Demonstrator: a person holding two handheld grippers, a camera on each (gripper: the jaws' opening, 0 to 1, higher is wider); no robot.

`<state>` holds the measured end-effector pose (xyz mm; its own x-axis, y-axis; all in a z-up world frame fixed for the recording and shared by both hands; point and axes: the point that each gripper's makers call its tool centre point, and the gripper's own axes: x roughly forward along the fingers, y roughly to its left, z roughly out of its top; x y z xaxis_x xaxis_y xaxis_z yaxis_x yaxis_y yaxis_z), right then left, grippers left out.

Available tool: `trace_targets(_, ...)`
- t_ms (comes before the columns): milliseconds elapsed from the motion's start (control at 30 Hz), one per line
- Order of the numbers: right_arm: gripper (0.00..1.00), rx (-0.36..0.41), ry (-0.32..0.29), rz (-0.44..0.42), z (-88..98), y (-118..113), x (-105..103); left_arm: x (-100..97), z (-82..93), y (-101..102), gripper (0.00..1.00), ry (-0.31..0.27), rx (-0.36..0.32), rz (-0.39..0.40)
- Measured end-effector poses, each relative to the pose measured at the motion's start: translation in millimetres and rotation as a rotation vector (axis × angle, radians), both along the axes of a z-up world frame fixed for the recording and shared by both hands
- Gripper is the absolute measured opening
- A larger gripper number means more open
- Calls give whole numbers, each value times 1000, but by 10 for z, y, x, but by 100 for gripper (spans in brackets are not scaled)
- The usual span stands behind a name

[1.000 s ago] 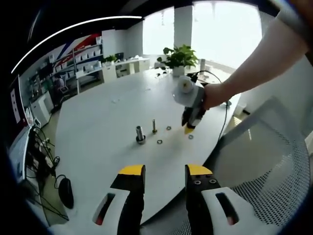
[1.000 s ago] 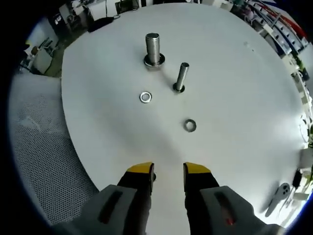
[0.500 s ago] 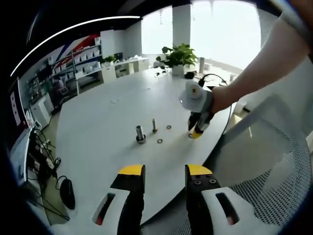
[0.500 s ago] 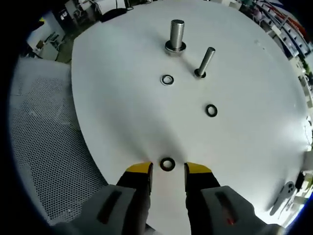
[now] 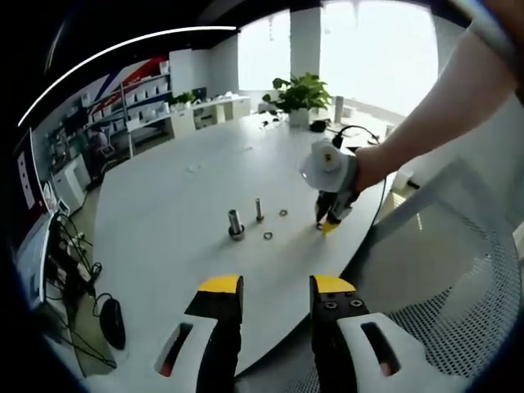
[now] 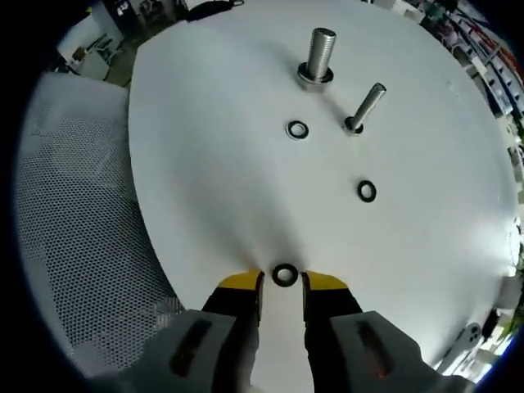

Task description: Place the washer onto the threaded stud by aligning its center hole with the stud, sliding it down to the base, and recovering from edge contact or off-axis alignment until the washer reaches the visible bottom stop.

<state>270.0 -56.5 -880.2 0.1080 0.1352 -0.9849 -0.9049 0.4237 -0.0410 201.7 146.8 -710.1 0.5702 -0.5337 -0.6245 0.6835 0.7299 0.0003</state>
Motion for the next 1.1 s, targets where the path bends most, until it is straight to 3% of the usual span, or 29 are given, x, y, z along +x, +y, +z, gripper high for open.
trace_targets(100, 15, -9, 8, -82, -10, -24, 38, 5, 2, 6, 30, -1, -1, 4)
trace_targets(300, 14, -55, 49, -82, -27, -6, 59, -10, -10, -13, 30, 2, 6, -9)
trace_targets(467, 14, -69, 10, -97, -8, 0, 21, -8, 1, -10, 30, -2, 1, -7)
trace_targets(533, 13, -63, -1, -92, 2, -6, 24, -11, 2, -12, 30, -3, 1, -8)
trace_targets(633, 13, 8, 35, -189, 11, 38, 19, -18, -1, -19, 30, -3, 5, -14)
trace_targets(1100, 13, 77, -101, -176, 525, 354, 636, -14, 26, -19, 30, -10, -9, -13)
